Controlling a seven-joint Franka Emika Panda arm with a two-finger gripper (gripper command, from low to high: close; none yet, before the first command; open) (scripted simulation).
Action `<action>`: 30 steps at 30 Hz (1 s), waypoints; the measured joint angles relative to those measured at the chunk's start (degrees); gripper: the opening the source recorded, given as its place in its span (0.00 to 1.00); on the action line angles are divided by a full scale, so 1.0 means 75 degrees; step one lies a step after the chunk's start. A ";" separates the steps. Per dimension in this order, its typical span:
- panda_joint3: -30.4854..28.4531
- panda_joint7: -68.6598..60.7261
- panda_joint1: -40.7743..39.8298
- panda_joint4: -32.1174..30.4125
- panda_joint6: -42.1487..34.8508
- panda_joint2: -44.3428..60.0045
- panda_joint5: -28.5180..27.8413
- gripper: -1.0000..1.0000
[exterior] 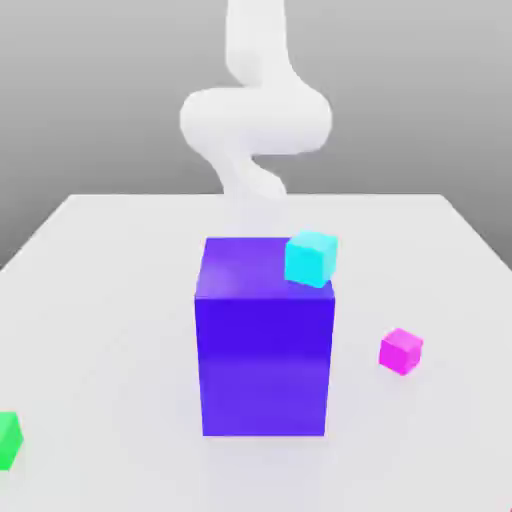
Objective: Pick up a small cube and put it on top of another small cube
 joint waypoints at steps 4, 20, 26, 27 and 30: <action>-0.0093 -0.1360 0.0812 -0.0594 0.0543 0.0666 -0.0048 0.50; -0.0361 -0.6677 0.3805 -0.2879 0.2631 0.3229 -0.0106 0.50; -0.0321 -0.8724 0.4806 -0.3734 0.3410 0.4191 -0.0048 0.50; -0.0301 -0.9070 0.4962 -0.3877 0.3542 0.4351 -0.0033 0.50; -0.0201 -1.0092 0.5387 -0.4307 0.3937 0.4832 -0.0003 0.50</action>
